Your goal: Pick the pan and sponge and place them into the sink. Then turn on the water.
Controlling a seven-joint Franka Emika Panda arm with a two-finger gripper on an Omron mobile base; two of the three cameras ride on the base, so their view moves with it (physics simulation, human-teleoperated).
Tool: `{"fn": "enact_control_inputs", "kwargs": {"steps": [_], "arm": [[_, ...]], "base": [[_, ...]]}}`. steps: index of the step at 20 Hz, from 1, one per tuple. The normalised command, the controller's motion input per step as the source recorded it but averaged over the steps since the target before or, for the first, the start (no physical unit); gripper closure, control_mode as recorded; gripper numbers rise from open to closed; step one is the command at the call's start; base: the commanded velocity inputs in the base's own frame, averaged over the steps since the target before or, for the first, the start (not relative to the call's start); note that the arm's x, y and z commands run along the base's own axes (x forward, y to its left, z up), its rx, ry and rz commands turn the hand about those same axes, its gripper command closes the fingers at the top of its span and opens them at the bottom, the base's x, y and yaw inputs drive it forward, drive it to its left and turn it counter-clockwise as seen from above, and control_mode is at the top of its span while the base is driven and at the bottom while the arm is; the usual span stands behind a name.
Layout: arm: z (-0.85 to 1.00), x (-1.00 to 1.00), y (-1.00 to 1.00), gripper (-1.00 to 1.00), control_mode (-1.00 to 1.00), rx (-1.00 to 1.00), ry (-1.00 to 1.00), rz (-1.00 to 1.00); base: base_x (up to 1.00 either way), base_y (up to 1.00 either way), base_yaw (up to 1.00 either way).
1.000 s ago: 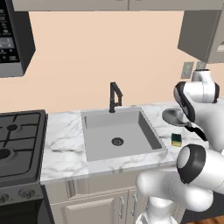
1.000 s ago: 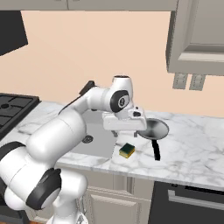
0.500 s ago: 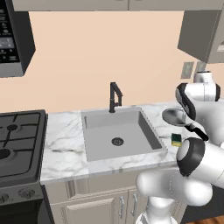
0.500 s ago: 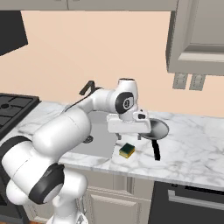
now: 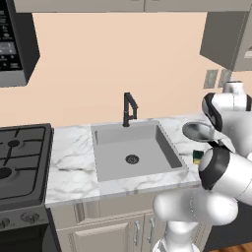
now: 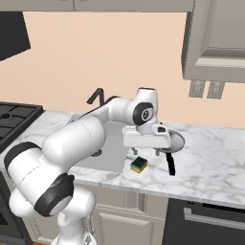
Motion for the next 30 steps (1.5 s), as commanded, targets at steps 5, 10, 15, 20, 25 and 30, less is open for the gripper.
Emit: {"fn": "enact_control_inputs", "kwargs": {"steps": [5, 10, 15, 20, 25, 30], "arm": [[-0.1, 0.0, -0.16, -1.0, -1.0, 0.03, 0.04, 0.02], [-0.16, 0.0, -0.14, -1.0, -1.0, 0.01, 0.03, 0.03], [-0.15, 0.0, -0.12, -1.0, -1.0, 0.0, 0.03, 0.05], [-0.14, 0.03, -0.09, -1.0, -1.0, 0.0, 0.01, 0.05], [-0.1, 0.1, -0.05, -1.0, -1.0, 0.04, 0.0, 0.04], [-0.09, 0.15, -0.01, -1.0, -1.0, 0.06, 0.0, 0.05]], "base": [[0.0, 0.0, 0.0], [0.0, 0.0, 0.0], [0.0, 0.0, 0.0], [0.0, 0.0, 0.0], [0.0, 0.0, 0.0], [0.0, 0.0, 0.0]]}}
